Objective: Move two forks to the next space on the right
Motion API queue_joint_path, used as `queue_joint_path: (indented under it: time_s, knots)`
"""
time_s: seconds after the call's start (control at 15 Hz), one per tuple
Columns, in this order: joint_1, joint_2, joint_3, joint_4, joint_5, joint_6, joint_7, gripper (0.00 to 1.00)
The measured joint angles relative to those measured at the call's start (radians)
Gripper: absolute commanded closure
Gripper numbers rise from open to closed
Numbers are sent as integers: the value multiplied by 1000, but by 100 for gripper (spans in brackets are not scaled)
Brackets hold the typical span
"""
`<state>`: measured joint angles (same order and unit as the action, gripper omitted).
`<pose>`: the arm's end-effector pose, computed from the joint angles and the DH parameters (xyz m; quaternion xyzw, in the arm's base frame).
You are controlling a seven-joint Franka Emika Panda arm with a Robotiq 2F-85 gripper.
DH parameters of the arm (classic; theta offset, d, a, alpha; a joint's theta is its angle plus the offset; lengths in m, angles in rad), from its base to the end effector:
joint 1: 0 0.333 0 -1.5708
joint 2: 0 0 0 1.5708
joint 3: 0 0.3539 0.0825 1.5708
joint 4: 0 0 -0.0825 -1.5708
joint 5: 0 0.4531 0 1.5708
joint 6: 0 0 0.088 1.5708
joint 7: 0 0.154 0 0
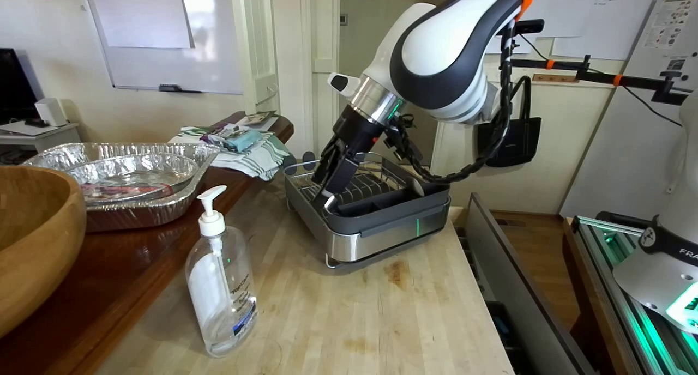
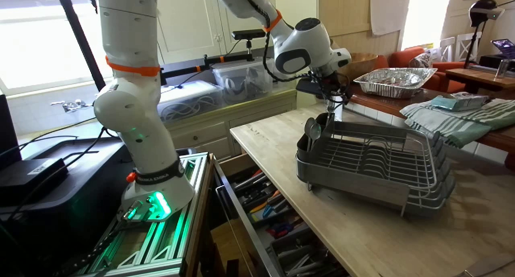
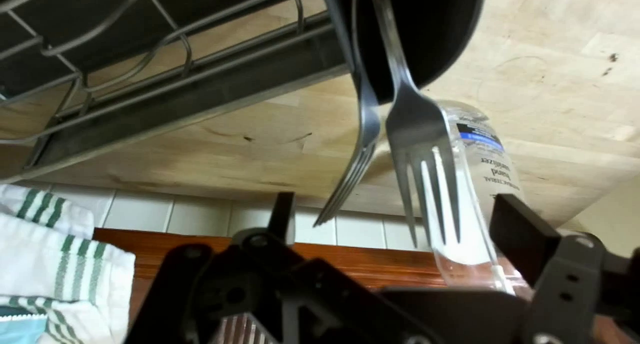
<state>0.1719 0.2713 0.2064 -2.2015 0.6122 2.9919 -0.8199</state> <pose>0.6307 0.2105 0.2520 -0.9180 -0.2803 -0.2660 0.0889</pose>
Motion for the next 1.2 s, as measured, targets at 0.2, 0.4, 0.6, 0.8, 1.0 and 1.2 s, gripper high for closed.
queue_joint_path:
  time_s: [0.2, 0.4, 0.6, 0.8, 1.0, 1.2]
  knots:
    - [0, 7, -3, -9, 0, 0, 31, 0]
    - [0, 14, -4, -14, 0, 0, 49, 20]
    - [-1, 16, -3, -15, 0, 0, 51, 42]
    - [-1, 18, -3, -16, 0, 0, 51, 65]
    - [-1, 19, -3, -19, 0, 0, 53, 89]
    - [-1, 19, -4, -22, 0, 0, 53, 100]
